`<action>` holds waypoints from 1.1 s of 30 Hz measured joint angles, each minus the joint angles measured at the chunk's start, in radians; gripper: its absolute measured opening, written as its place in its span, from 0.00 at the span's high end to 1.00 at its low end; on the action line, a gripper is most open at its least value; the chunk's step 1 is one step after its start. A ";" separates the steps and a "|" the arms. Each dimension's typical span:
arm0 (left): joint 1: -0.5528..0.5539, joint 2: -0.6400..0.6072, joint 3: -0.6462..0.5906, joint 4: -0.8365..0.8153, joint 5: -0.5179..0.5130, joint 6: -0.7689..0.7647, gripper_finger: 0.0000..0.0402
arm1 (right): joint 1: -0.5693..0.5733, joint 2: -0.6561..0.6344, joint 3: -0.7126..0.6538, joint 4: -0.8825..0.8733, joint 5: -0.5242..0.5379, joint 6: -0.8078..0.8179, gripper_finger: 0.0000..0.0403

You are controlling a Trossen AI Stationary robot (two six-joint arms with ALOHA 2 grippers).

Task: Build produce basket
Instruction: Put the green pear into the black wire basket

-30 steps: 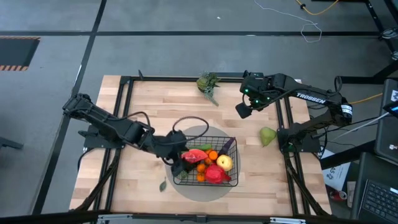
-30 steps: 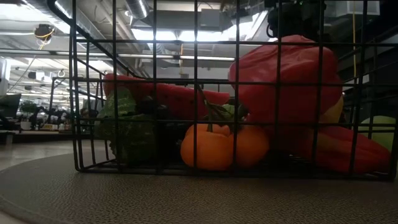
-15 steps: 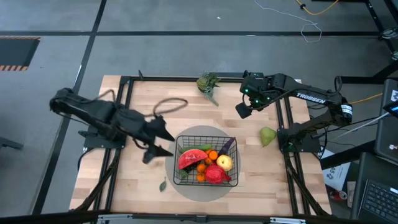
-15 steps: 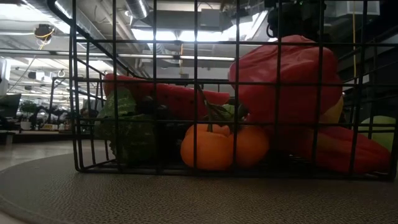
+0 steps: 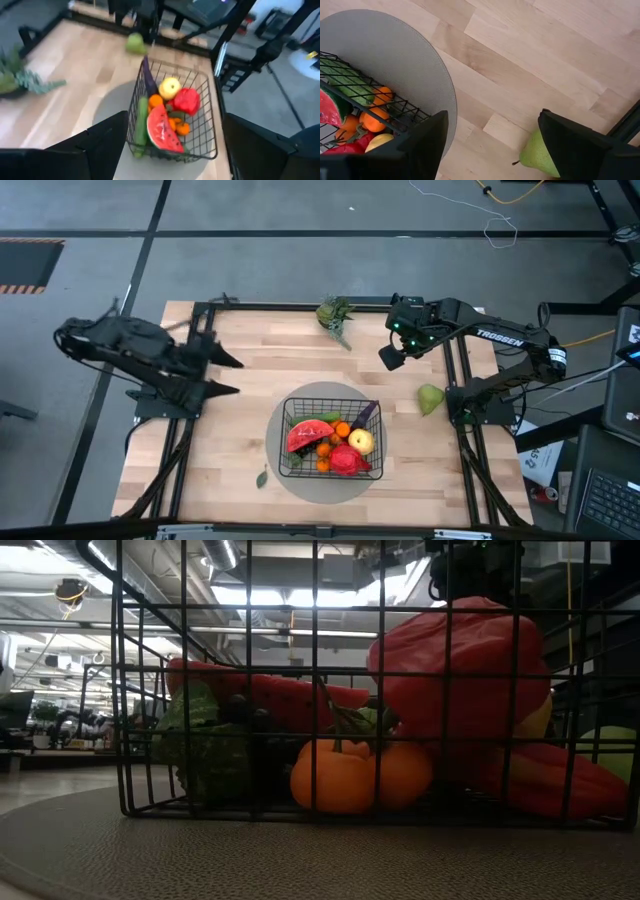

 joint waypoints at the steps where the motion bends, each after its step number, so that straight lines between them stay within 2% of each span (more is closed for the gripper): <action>1: 0.000 -0.019 0.000 0.003 -0.003 0.012 0.21 | 0.000 0.000 0.000 0.000 0.000 0.000 0.23; 5: 0.000 -0.086 -0.015 0.014 -0.006 0.052 0.21 | 0.000 0.000 0.000 0.000 0.000 0.000 0.23; 9: 0.000 -0.175 -0.086 0.027 -0.043 0.043 0.21 | 0.000 0.000 0.000 0.000 0.001 -0.001 0.23; 13: 0.000 -0.279 -0.215 0.098 -0.076 0.019 0.21 | 0.000 0.000 0.000 0.000 0.001 -0.002 0.23; 22: 0.000 -0.547 -0.554 0.359 -0.076 0.025 0.21 | 0.000 0.000 0.000 0.001 0.001 0.000 0.23; 28: 0.000 -0.728 -0.706 0.502 -0.077 0.034 0.21 | 0.000 0.000 0.000 0.001 0.001 0.016 0.23; 33: 0.000 -0.839 -0.807 0.635 -0.083 0.112 0.21 | 0.000 0.000 0.000 0.004 0.001 0.021 0.23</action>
